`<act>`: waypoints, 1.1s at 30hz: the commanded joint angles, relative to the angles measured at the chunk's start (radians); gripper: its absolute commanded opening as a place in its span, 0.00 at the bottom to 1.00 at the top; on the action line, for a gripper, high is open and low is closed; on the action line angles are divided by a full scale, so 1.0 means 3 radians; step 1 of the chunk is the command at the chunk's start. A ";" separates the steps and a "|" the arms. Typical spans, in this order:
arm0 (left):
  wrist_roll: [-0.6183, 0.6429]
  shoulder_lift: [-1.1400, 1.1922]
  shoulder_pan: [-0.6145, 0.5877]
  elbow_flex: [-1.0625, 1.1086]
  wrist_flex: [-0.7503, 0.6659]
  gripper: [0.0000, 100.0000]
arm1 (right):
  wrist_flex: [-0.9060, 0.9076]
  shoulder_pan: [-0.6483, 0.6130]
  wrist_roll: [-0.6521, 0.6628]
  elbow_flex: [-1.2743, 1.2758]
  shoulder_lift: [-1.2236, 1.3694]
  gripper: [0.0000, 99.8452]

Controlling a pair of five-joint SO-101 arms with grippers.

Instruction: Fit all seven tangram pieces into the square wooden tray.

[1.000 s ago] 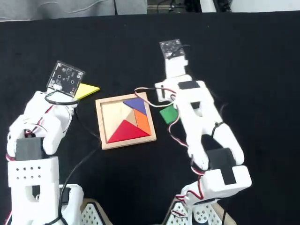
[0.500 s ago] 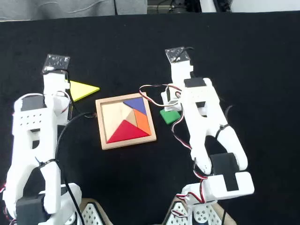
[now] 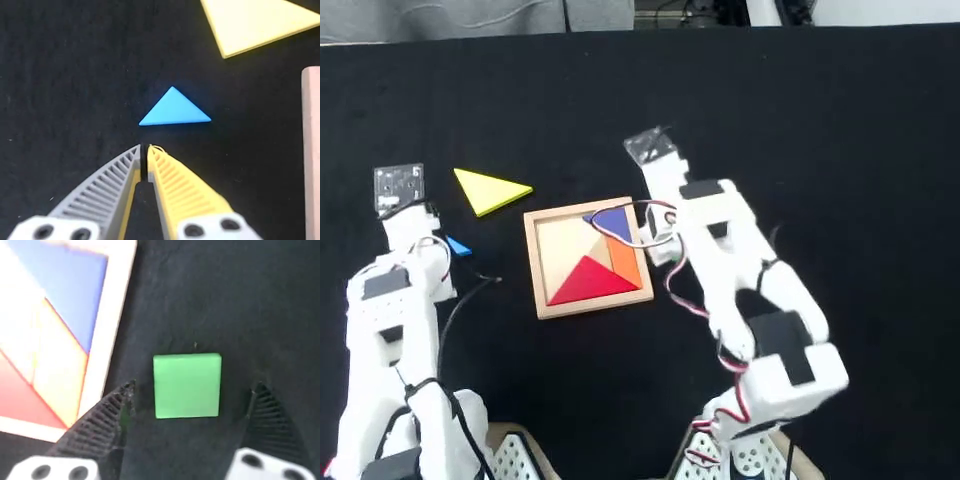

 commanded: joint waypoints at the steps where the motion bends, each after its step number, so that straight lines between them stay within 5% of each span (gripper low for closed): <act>1: 0.0015 -0.0056 -0.0059 0.0105 -0.0281 0.04 | 0.0138 0.0087 0.0061 -0.0407 0.0161 0.34; 8: 0.0010 0.0010 -0.0059 0.0120 -0.0338 0.04 | 0.0389 0.0118 0.0338 -0.0811 0.0647 0.33; 14: 0.0005 0.0082 -0.0043 0.0105 -0.0343 0.04 | 0.0527 0.0123 0.0404 -0.1015 0.0806 0.12; 20: 0.0020 0.0107 -0.0043 0.0120 -0.0419 0.04 | 0.0880 0.0143 0.0409 -0.1230 0.0335 0.09; 26: 0.0026 0.0113 -0.0059 0.0130 -0.0486 0.04 | 0.0941 -0.0619 0.0409 -0.1476 -0.0110 0.09; 33: 0.0010 0.0113 -0.0038 0.0182 -0.0506 0.04 | 0.0644 -0.1176 0.0777 -0.1695 0.0534 0.09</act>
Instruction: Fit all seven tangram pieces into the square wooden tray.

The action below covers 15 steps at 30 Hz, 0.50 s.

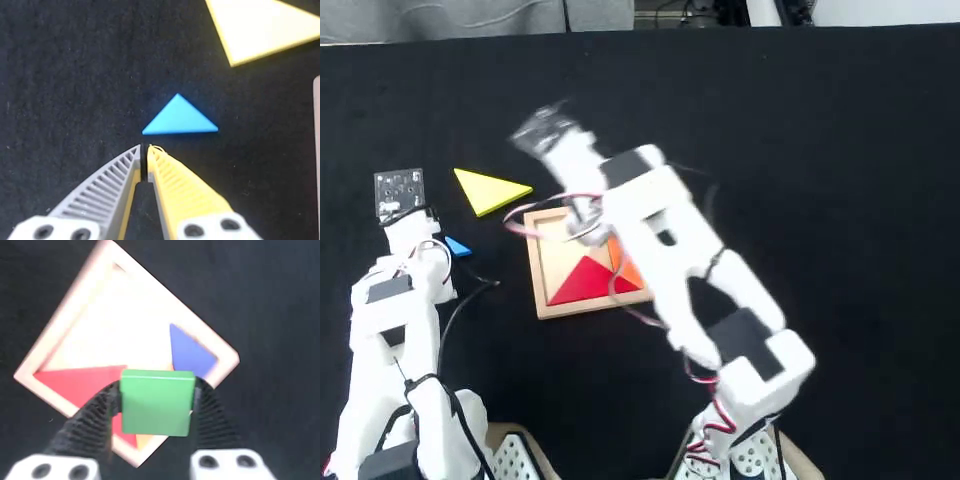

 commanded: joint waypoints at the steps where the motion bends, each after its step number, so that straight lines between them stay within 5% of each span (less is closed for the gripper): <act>1: 0.0010 -0.0005 -0.0008 -0.0008 -0.0056 0.04 | -0.0199 -0.0097 0.0261 -0.0274 0.0330 0.09; 15: 0.0005 -0.0005 -0.0008 -0.0013 -0.0056 0.04 | -0.0128 -0.0113 0.0169 -0.0903 0.0964 0.17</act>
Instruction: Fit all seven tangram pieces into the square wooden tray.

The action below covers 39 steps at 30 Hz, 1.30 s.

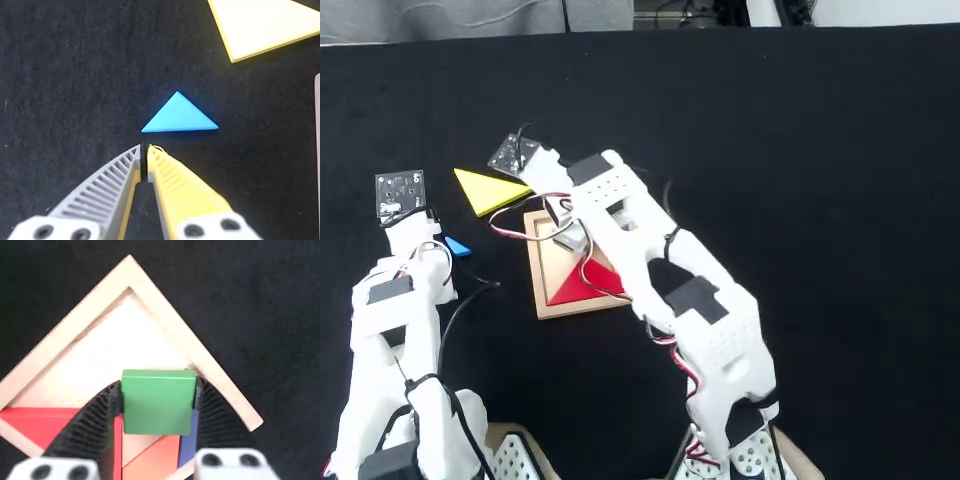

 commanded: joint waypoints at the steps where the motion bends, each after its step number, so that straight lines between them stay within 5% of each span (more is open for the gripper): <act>1: 0.0005 -0.0005 -0.0008 -0.0033 -0.0046 0.04 | 0.0020 -0.0051 -0.0102 -0.0222 -0.0043 0.17; 16: 0.0005 -0.0005 -0.0008 -0.0028 -0.0046 0.04 | 0.0199 -0.0102 -0.0256 -0.0217 -0.0059 0.18; 24: 0.0005 -0.0005 -0.0008 -0.0028 -0.0046 0.04 | 0.0199 -0.0102 -0.0312 -0.0212 -0.0059 0.33; 39: 0.0005 -0.0005 -0.0008 -0.0023 -0.0046 0.04 | 0.0358 -0.0082 -0.0245 -0.0238 -0.0222 0.02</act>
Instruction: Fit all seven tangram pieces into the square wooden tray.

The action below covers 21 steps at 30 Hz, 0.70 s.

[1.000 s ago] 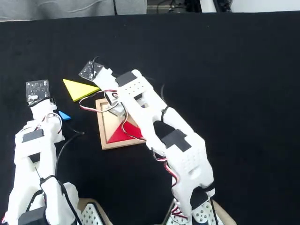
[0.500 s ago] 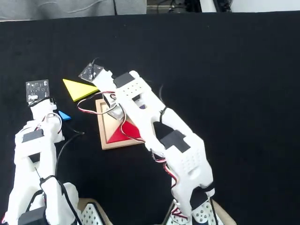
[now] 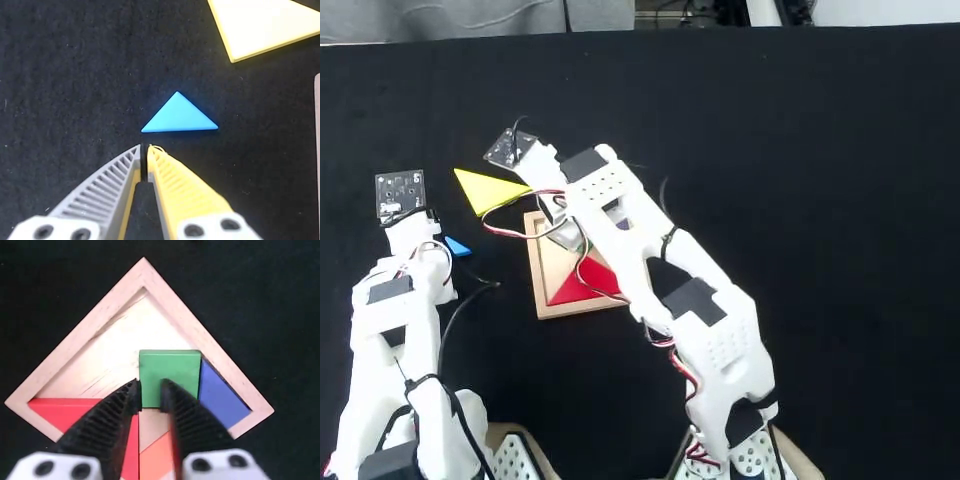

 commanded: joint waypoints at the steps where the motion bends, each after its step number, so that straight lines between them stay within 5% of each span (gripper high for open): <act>1: 0.0005 -0.0005 -0.0008 -0.0023 -0.0046 0.04 | 0.0005 -0.0026 0.0000 0.0018 -0.0212 0.01; 12: -0.0015 0.0005 -0.0136 -0.0330 0.0036 0.04 | 0.0102 0.0220 -0.0348 -0.0038 -0.0560 0.01; 21: -0.1345 0.1181 0.0207 -0.2386 0.1908 0.04 | -0.0655 0.0977 -0.0931 0.0550 -0.0662 0.01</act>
